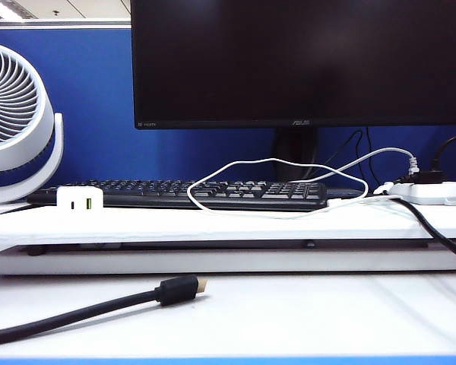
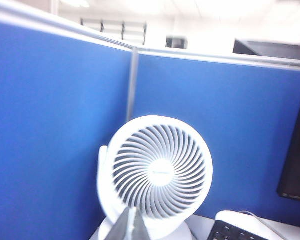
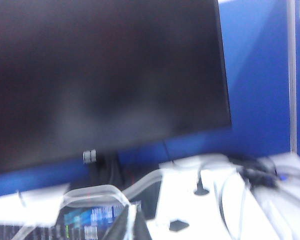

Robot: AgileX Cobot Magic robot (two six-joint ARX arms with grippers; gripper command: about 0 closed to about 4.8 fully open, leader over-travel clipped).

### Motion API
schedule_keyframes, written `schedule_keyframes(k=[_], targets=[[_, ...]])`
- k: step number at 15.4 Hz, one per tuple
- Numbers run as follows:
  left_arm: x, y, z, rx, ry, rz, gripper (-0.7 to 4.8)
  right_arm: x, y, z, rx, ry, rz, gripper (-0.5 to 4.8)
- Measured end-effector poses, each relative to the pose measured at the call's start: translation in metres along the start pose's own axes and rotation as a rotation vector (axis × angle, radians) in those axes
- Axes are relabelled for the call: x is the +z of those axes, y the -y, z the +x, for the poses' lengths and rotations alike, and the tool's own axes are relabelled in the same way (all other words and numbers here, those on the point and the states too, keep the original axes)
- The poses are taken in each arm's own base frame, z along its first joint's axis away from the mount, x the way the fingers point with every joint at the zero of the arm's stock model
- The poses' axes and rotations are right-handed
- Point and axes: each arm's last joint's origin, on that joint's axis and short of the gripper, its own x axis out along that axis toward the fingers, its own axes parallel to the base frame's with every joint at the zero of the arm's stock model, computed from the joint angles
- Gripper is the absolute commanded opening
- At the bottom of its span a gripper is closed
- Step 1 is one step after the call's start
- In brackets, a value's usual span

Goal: Pick up the Type-C charging cable and the charging base, insert one end of the Type-C charger into the corresponding slot on the base, and finally place the plugged-in charger back on the table.

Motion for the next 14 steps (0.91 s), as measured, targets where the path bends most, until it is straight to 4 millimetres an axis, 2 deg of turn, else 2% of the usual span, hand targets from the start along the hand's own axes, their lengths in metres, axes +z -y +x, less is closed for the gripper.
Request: schedule_keyframes(k=[1,2,5,7,10,11,12,13,14], targets=[[0.016,0.005,0.012,-0.035,-0.014,0.008,-0.06,0.026,-0.007,0.016,0.010,-0.001,0.000,-0.02],[0.028,0.009,0.022,-0.072,-0.015,0.011,-0.06,0.042,-0.011,0.027,0.032,0.001,0.000,-0.02],[0.050,0.020,0.044,-0.184,-0.080,0.031,-0.06,0.081,-0.024,0.053,0.143,0.004,-0.002,-0.02],[0.060,0.032,0.071,-0.293,-0.216,0.049,-0.06,0.104,-0.039,0.076,0.262,-0.003,-0.003,-0.02],[0.064,0.042,0.096,-0.379,-0.367,0.056,-0.05,0.103,-0.060,0.097,0.412,-0.076,-0.042,-0.02],[0.060,0.049,0.112,-0.423,-0.461,0.032,-0.04,0.089,-0.078,0.105,0.528,-0.154,-0.040,-0.02],[0.053,0.053,0.119,-0.466,-0.508,0.020,0.17,0.082,-0.087,0.109,0.570,-0.192,-0.038,-0.02],[0.046,0.056,0.125,-0.515,-0.546,0.006,0.97,0.075,-0.096,0.111,0.612,-0.233,-0.035,-0.02],[0.040,0.060,0.129,-0.562,-0.579,-0.007,3.48,0.068,-0.105,0.112,0.650,-0.271,-0.035,-0.02]])
